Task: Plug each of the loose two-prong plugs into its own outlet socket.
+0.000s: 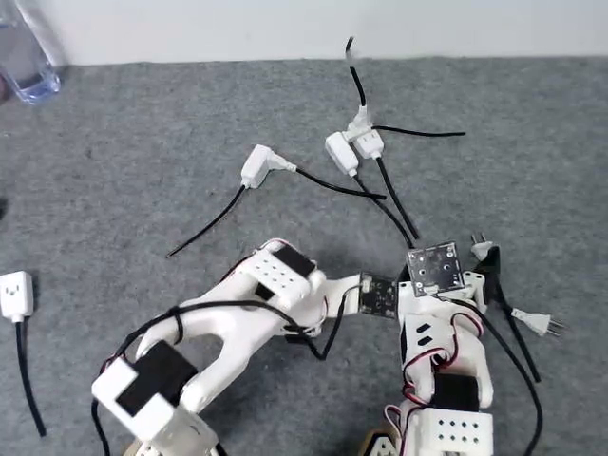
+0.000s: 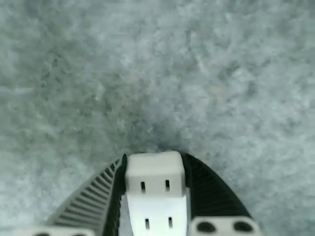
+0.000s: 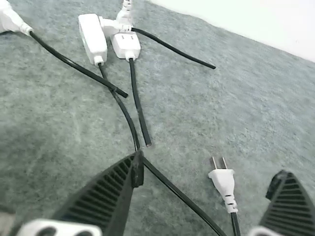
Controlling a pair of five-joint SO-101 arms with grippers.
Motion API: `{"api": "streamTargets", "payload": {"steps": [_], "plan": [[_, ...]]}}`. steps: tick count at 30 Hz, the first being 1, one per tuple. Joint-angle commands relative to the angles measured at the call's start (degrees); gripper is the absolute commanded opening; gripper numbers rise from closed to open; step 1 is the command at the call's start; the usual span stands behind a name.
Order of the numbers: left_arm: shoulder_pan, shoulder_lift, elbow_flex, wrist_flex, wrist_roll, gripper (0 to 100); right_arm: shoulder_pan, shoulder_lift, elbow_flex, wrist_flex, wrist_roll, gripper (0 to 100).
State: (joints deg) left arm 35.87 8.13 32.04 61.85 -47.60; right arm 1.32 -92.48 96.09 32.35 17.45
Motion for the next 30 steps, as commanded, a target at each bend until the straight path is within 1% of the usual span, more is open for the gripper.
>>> {"api": "streamTargets", "payload": {"steps": [1, 8, 12, 16, 18, 21, 23, 30], "plan": [[1.23, 2.81, -5.41, 0.0, 0.09, 1, -0.22, -0.75, 0.88, -1.19, -0.35, 38.6], [1.23, 2.99, -5.93, 0.0, 0.09, 1, 0.13, -0.75, 0.79, -1.36, -0.09, 38.6], [1.23, 2.99, -6.02, 0.0, 0.09, 1, 2.86, -0.75, 0.79, -2.95, -0.7, 38.6], [1.23, 2.9, -6.02, 0.0, 0.09, 2, 3.91, -0.75, 0.79, -3.65, -3.16, 38.6], [1.23, 2.9, -6.55, 0.09, 1.41, 5, 4.0, -0.75, 0.79, -3.65, -3.25, 38.6], [0.88, 2.9, -9.19, 0.44, 7.21, 14, 3.91, -0.75, 0.79, -3.65, -3.16, 38.6], [0.88, 2.9, -9.98, 0.7, 8.0, 18, 3.91, -0.75, 0.79, -3.65, -2.99, 38.6], [0.79, 2.9, -10.42, 2.02, 7.91, 18, 6.2, -0.84, 0.79, -3.65, -3.34, 38.3]]}}
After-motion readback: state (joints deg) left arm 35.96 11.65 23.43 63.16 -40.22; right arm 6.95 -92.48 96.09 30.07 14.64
